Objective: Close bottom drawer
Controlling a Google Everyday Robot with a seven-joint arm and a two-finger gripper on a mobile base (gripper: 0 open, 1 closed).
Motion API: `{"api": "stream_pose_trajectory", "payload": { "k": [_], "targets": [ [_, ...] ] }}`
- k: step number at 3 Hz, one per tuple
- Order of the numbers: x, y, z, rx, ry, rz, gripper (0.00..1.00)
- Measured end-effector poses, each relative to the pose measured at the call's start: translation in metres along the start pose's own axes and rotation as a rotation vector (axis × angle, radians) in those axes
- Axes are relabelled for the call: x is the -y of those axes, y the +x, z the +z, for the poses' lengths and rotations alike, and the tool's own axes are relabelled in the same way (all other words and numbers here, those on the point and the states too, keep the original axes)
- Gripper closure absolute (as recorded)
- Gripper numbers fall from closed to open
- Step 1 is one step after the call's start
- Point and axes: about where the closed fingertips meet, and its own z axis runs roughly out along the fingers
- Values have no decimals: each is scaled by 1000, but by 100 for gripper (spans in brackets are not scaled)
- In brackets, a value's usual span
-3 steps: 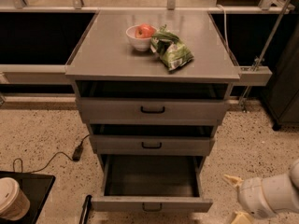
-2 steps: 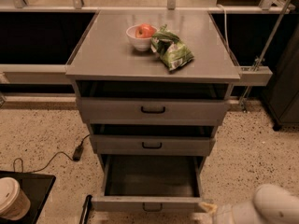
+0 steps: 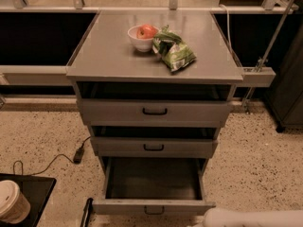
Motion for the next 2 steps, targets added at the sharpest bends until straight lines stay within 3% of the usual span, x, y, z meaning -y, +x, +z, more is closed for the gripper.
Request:
{"api": "stream_pose_trajectory", "payload": {
  "k": [1,2],
  "targets": [
    [1,11,40,16,0,39,0],
    [1,11,40,16,0,39,0]
  ]
}}
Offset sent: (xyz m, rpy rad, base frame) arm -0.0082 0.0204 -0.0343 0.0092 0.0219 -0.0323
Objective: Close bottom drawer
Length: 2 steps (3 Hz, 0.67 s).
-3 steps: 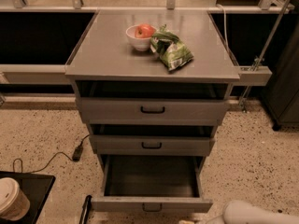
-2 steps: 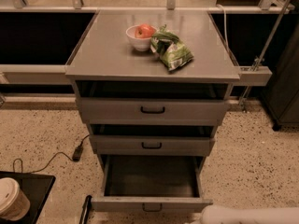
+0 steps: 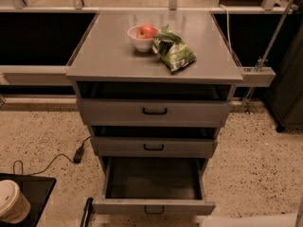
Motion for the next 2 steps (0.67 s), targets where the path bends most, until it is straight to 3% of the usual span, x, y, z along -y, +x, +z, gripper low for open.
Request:
{"api": "stream_pose_trajectory", "payload": {
  "k": [1,2],
  "targets": [
    [14,20,-9,11,61,20,0],
    [37,68,-12,52,83,82,0]
  ]
}}
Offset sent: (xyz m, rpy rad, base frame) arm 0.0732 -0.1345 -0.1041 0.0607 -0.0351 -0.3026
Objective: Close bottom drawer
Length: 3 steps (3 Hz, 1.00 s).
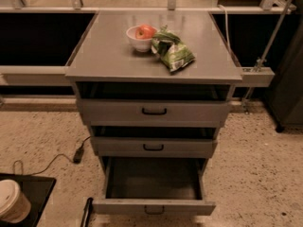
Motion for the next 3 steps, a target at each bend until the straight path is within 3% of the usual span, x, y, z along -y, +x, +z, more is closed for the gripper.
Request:
{"api": "stream_pose_trajectory", "payload": {
  "k": [1,2,3],
  "targets": [
    [14,20,24,86,-94,50,0],
    [19,13,67,182,-252,80,0],
    [31,11,67,215,-283,85,0]
  ]
}}
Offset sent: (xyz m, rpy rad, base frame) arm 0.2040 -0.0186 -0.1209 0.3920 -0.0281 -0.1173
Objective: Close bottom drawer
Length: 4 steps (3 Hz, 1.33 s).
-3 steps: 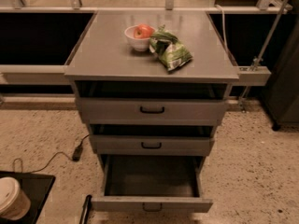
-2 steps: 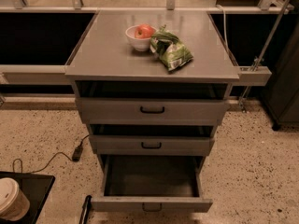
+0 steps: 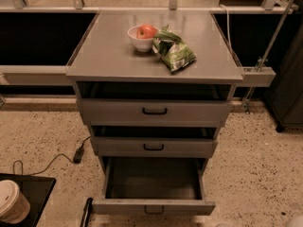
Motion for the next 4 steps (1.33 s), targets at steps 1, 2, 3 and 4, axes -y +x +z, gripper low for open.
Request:
{"api": "stream_pose_trajectory", "payload": {
  "k": [1,2,3,4],
  "targets": [
    [1,-1,-2,-1,3,-3,0],
    [21,-4,-6,-14,93,7,0],
    [76,-30,-14,0,260,-19,0],
    [113,-75,-12,64,338,-126,0]
  ]
}}
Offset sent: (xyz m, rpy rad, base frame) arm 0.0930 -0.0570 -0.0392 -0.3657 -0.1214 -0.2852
